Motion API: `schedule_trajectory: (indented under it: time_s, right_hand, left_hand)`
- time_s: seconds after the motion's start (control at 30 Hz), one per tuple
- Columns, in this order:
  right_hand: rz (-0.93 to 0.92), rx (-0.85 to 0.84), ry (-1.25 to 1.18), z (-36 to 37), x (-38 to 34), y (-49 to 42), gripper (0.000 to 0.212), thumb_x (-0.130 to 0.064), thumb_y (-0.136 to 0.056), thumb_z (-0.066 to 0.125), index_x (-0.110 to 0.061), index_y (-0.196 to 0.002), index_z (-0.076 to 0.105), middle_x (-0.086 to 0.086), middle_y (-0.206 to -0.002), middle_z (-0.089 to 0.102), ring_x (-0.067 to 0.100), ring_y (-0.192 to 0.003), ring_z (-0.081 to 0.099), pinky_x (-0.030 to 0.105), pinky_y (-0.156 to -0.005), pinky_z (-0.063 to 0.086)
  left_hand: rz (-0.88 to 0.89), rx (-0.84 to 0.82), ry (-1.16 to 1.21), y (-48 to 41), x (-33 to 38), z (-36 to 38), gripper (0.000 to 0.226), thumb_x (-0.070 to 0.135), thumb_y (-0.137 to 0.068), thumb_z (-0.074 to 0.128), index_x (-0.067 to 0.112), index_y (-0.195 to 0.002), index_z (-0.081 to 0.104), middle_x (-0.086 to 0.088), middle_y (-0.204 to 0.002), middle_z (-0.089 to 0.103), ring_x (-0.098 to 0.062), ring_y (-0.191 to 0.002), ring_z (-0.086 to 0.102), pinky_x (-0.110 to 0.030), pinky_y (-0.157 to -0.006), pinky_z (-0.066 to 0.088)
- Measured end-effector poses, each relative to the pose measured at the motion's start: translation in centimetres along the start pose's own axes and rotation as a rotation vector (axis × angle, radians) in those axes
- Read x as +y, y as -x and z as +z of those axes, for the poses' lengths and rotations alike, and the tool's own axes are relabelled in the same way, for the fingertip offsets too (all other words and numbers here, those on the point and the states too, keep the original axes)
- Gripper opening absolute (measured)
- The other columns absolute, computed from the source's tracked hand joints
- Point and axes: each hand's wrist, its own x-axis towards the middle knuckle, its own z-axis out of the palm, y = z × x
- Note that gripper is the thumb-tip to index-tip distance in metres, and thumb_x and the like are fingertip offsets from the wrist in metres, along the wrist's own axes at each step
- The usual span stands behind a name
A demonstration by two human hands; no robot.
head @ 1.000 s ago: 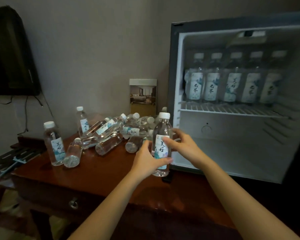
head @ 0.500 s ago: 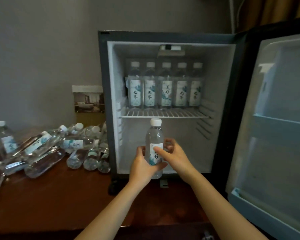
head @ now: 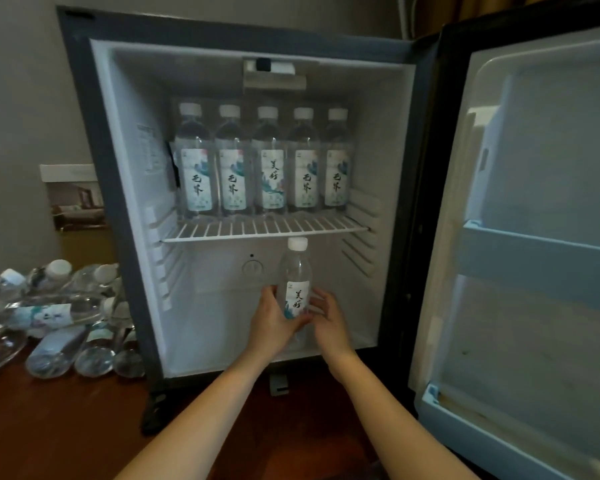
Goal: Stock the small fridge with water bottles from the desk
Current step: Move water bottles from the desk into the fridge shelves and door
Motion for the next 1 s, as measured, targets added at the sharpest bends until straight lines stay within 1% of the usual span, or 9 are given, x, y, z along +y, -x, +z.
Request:
schedule_trajectory:
  time_s: [0.07, 0.2, 0.33, 0.43, 0.57, 0.6, 0.73, 0.87, 1.0]
  right_hand:
    - [-0.012, 0.030, -0.020, 0.0, 0.3, -0.8, 0.040, 0.000, -0.092, 0.044, -0.015, -0.129, 0.046, 0.000, -0.123, 0.053, 0.009, -0.107, 0.053, 0.007, -0.075, 0.043]
    - [-0.029, 0.124, -0.103, 0.5, 0.5, -2.7, 0.036, 0.002, -0.093, 0.039, -0.011, -0.124, 0.054, -0.002, -0.107, 0.058, -0.004, -0.088, 0.054, 0.000, -0.067, 0.043]
    - [0.039, 0.247, -0.110, 1.1, 1.4, -4.9, 0.031, -0.001, -0.092, 0.042, -0.009, -0.110, 0.066, 0.005, -0.107, 0.065, 0.017, -0.100, 0.060, 0.024, -0.089, 0.047]
    - [0.124, 0.325, -0.165, 1.0, 1.9, -7.0, 0.028, 0.001, -0.091, 0.044, -0.012, -0.101, 0.068, 0.013, -0.108, 0.066, 0.024, -0.099, 0.060, 0.034, -0.097, 0.046]
    - [0.214, 0.369, -0.337, 0.1, 1.6, -9.5, 0.027, 0.002, -0.088, 0.044, 0.003, -0.103, 0.066, 0.016, -0.097, 0.065, 0.023, -0.082, 0.061, 0.029, -0.077, 0.051]
    - [0.230, 0.380, -0.355, 0.1, 1.6, -10.0, 0.027, 0.002, -0.086, 0.045, 0.005, -0.104, 0.066, 0.016, -0.096, 0.065, 0.024, -0.081, 0.061, 0.030, -0.077, 0.051]
    - [0.291, 0.489, -0.487, 1.0, 1.5, -12.0, 0.032, -0.011, -0.090, 0.042, 0.004, -0.107, 0.065, 0.023, -0.113, 0.064, 0.036, -0.103, 0.062, 0.044, -0.094, 0.050]
    - [0.256, 0.532, -0.621, 1.0, 1.0, -13.4, 0.040, -0.017, -0.097, 0.033, 0.007, -0.120, 0.057, 0.022, -0.116, 0.060, 0.033, -0.105, 0.059, 0.030, -0.077, 0.050]
    - [0.226, 0.546, -0.548, 1.5, 1.6, -14.2, 0.036, -0.023, -0.095, 0.043, -0.001, -0.116, 0.063, 0.017, -0.115, 0.065, 0.029, -0.104, 0.063, 0.036, -0.088, 0.052]
  left_hand:
    - [0.017, -0.021, 0.007, -1.5, -0.6, 0.6, 0.073, 0.024, -0.065, 0.084, 0.008, -0.119, 0.037, -0.007, -0.116, 0.055, -0.022, -0.103, 0.059, -0.037, -0.082, 0.051]
    - [0.009, -0.077, 0.082, -4.2, -1.5, 1.8, 0.070, 0.017, -0.067, 0.082, 0.007, -0.118, 0.035, -0.009, -0.118, 0.054, -0.022, -0.107, 0.058, -0.039, -0.088, 0.050]
    - [-0.021, -0.114, 0.131, -6.9, -2.0, 3.3, 0.072, 0.018, -0.066, 0.084, 0.008, -0.117, 0.034, -0.004, -0.113, 0.053, -0.020, -0.105, 0.056, -0.034, -0.086, 0.050]
    - [-0.040, -0.139, 0.155, -8.9, -2.3, 4.7, 0.079, 0.021, -0.064, 0.085, 0.008, -0.121, 0.031, -0.011, -0.125, 0.051, -0.022, -0.111, 0.054, -0.038, -0.095, 0.048]
    - [-0.045, -0.139, 0.150, -10.9, -2.5, 6.3, 0.090, 0.025, -0.059, 0.088, 0.006, -0.126, 0.031, -0.016, -0.126, 0.048, -0.027, -0.114, 0.052, -0.042, -0.096, 0.047]
    - [-0.047, -0.129, 0.149, -11.3, -2.5, 6.7, 0.089, 0.024, -0.058, 0.088, 0.006, -0.125, 0.032, -0.016, -0.125, 0.049, -0.027, -0.114, 0.052, -0.042, -0.095, 0.048]
    - [-0.039, -0.087, 0.112, -12.7, -2.6, 8.1, 0.083, 0.029, -0.058, 0.087, 0.004, -0.121, 0.038, -0.016, -0.123, 0.051, -0.028, -0.112, 0.053, -0.041, -0.092, 0.048]
    - [-0.047, -0.052, 0.121, -13.5, -2.7, 9.2, 0.075, 0.030, -0.060, 0.086, 0.005, -0.114, 0.042, -0.016, -0.118, 0.055, -0.028, -0.108, 0.057, -0.041, -0.090, 0.050]
    - [-0.061, -0.042, 0.122, -13.8, -2.8, 9.6, 0.071, 0.032, -0.062, 0.085, 0.007, -0.111, 0.041, -0.016, -0.117, 0.055, -0.028, -0.106, 0.058, -0.043, -0.088, 0.051]
